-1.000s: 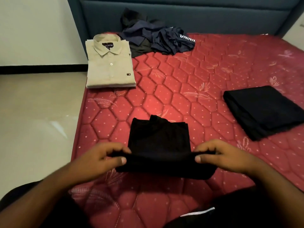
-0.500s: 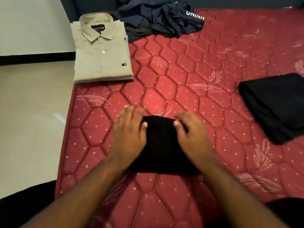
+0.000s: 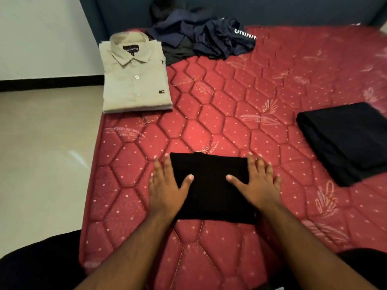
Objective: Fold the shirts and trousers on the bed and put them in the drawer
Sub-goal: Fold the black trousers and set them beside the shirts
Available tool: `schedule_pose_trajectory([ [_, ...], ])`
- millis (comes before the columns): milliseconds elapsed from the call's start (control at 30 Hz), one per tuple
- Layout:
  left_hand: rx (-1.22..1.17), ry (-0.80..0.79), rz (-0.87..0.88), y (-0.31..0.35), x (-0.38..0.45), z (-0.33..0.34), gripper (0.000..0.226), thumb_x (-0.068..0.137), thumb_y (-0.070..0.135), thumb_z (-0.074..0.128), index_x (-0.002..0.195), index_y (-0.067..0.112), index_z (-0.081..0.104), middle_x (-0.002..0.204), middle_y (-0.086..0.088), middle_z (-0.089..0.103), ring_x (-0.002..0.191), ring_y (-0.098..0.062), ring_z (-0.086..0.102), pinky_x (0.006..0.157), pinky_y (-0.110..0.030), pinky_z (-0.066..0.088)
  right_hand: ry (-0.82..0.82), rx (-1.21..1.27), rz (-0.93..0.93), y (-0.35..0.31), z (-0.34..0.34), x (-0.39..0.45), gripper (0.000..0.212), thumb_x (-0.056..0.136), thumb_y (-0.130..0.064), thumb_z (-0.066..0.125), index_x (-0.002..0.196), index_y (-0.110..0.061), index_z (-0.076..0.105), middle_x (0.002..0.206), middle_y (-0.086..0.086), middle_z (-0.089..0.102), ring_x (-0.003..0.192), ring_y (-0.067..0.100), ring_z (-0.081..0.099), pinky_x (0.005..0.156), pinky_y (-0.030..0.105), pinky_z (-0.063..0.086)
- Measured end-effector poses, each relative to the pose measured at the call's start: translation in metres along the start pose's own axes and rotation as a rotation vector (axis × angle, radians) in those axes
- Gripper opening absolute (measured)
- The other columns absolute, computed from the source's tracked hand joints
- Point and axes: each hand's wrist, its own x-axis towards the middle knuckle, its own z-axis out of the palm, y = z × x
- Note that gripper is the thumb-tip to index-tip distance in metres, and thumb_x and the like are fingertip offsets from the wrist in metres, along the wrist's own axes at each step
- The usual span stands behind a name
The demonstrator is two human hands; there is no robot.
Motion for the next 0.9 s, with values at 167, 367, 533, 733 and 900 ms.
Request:
schedule_pose_trajectory([
  [167,-0.324,0.023,-0.299,-0.004,0.004,-0.018,0.051,0.089,0.034,0.066,0.127,0.002,0.053,0.124,-0.018,0.061,0.113,-0.036,0.058,0.097,-0.041,0.046,0.170,0.827,0.197,-0.015,0.013,-0.028,0.058,0.072,-0.037,0.080,0.120,-0.021,0.051,0.115,0.005,0.064,0.103,0.027,0.064,0.089,0.043,0.053],
  [367,-0.942,-0.322,-0.448,0.008,0.010,-0.061,0.008,0.090,0.012,0.065,0.091,0.007,0.060,0.086,-0.015,0.066,0.071,-0.024,0.061,0.064,-0.030,0.051,-0.272,1.114,0.340,-0.042,-0.028,-0.028,0.036,0.074,-0.007,0.079,0.107,-0.002,0.065,0.089,0.022,0.072,0.074,0.036,0.071,0.061,0.044,0.059],
  [533,-1.168,-0.101,-0.438,-0.030,0.018,-0.106,0.013,0.093,0.003,0.055,0.104,0.010,0.054,0.094,-0.017,0.067,0.078,-0.027,0.065,0.073,-0.039,0.054,-0.292,1.291,0.110,-0.103,-0.037,-0.012,0.038,0.080,0.002,0.068,0.117,-0.005,0.064,0.101,0.020,0.072,0.091,0.037,0.069,0.080,0.051,0.057],
  [733,-1.086,0.060,-0.479,-0.096,0.085,-0.168,0.018,0.094,0.001,0.052,0.108,0.011,0.058,0.099,-0.016,0.069,0.076,-0.023,0.065,0.061,-0.030,0.053,-0.384,1.313,0.020,-0.210,-0.016,0.054,0.047,0.082,-0.003,0.070,0.125,-0.010,0.052,0.108,0.017,0.069,0.083,0.029,0.068,0.075,0.042,0.059],
  [900,-0.394,0.176,-0.374,-0.129,0.137,-0.149,0.052,0.093,0.021,0.058,0.141,0.018,0.039,0.139,-0.016,0.050,0.112,-0.030,0.056,0.091,-0.041,0.049,0.034,0.640,-0.122,-0.238,0.016,0.091,0.065,0.084,-0.031,0.071,0.140,-0.016,0.040,0.136,0.013,0.053,0.117,0.031,0.055,0.098,0.042,0.046],
])
